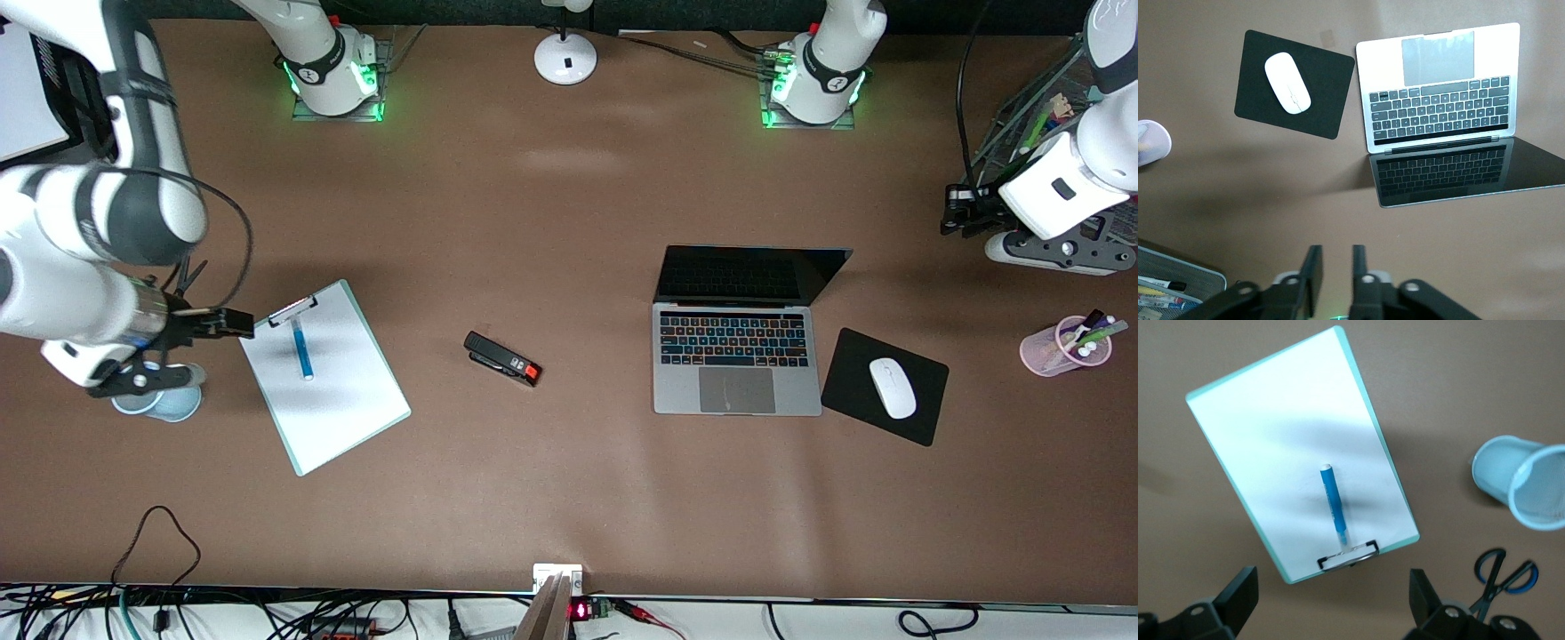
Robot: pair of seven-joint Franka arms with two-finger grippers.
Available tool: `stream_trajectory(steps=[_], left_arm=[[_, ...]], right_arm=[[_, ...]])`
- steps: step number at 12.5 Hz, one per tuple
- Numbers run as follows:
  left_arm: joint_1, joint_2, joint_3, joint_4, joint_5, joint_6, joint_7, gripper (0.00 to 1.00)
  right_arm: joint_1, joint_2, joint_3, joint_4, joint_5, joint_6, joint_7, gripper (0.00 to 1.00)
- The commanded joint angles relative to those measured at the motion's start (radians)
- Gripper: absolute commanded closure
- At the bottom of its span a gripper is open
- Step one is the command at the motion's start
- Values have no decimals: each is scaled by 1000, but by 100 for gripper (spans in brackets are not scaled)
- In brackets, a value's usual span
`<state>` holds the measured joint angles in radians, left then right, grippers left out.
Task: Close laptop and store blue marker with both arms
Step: 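Move the right gripper to the blue marker while the left gripper approaches the laptop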
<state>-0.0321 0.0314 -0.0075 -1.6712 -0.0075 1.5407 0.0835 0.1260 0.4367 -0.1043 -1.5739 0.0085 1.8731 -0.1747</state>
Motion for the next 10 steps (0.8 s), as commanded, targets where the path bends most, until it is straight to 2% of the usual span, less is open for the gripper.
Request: stream_trajectory(steps=[1, 2, 6, 8, 10], left_arm=[[-5, 22, -14, 47, 1, -37, 2, 100], [-6, 21, -20, 47, 0, -68, -1, 100], [-3, 12, -132, 45, -23, -131, -100, 100], [3, -10, -204, 9, -48, -155, -206, 100], [0, -24, -227, -30, -66, -128, -214, 100]], right_arm=[[33, 52, -2, 22, -27, 29, -45, 0], [37, 75, -2, 22, -27, 46, -46, 0], [44, 146, -2, 20, -24, 121, -66, 0], [43, 177, -2, 20, -21, 158, -72, 0], [43, 210, -2, 20, -21, 188, -74, 0]])
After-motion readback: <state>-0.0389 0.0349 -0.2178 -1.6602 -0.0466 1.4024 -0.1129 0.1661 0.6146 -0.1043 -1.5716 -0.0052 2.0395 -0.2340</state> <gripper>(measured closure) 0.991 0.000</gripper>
